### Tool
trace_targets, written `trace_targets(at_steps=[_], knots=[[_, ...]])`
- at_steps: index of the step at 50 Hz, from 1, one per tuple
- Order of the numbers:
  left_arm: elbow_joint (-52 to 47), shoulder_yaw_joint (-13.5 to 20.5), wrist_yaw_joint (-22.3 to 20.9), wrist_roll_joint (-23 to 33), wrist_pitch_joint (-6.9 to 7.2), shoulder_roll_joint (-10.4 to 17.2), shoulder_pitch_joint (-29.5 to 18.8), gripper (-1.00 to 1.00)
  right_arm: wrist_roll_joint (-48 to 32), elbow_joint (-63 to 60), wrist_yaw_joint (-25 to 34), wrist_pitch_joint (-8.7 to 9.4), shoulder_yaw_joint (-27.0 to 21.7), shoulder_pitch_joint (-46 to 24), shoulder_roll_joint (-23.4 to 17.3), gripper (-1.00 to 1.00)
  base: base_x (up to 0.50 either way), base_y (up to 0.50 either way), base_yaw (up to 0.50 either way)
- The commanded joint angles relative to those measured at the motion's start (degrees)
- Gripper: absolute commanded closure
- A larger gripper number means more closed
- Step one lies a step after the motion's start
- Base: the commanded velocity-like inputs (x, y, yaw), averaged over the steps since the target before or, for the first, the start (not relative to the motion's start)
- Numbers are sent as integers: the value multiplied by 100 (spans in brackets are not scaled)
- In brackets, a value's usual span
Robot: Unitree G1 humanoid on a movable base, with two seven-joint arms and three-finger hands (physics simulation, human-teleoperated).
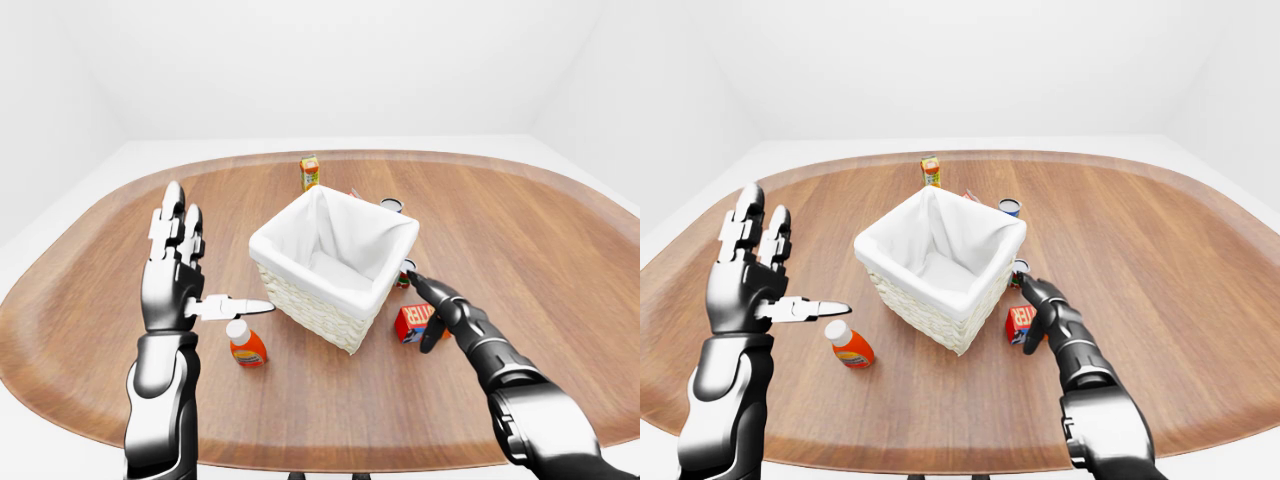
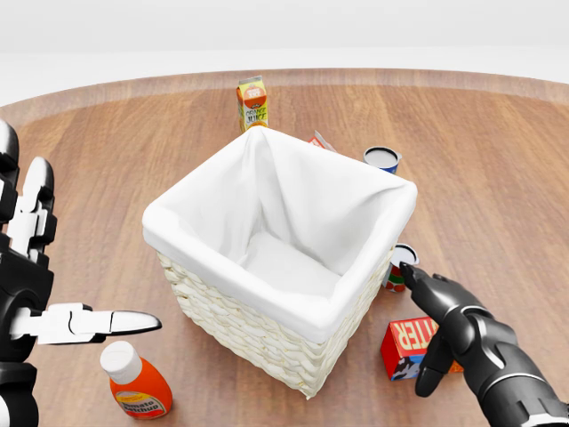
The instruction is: Pick up the butter and put it in the basket.
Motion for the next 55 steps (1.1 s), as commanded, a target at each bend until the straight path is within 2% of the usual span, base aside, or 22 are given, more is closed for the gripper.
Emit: trace_targets(at_steps=[1, 10, 15, 28, 38, 55], knots=[[45, 19, -5, -23, 0, -2, 22, -100, -484, 424, -390, 0, 199, -277, 184, -100, 0, 0, 0], [28, 40, -5, -48, 0, -1, 51, -100, -625, 578, -374, 0, 222, -328, 296, -100, 0, 0, 0], [-58, 52, 0, -57, 0, -3, 74, -100, -440, 667, -140, 0, 103, -362, 351, -100, 0, 0, 0], [-243, 160, -44, -66, 0, -47, 309, -100, -599, 874, -259, 0, 126, -507, 339, -100, 0, 0, 0], [-187, 218, -59, -76, 0, -63, 323, -100, -940, 976, -273, 0, 160, -600, 413, -100, 0, 0, 0], [-69, 268, -71, -132, 0, -49, 359, -100, -1450, 1064, -310, 0, 123, -401, 308, -100, 0, 0, 0]])
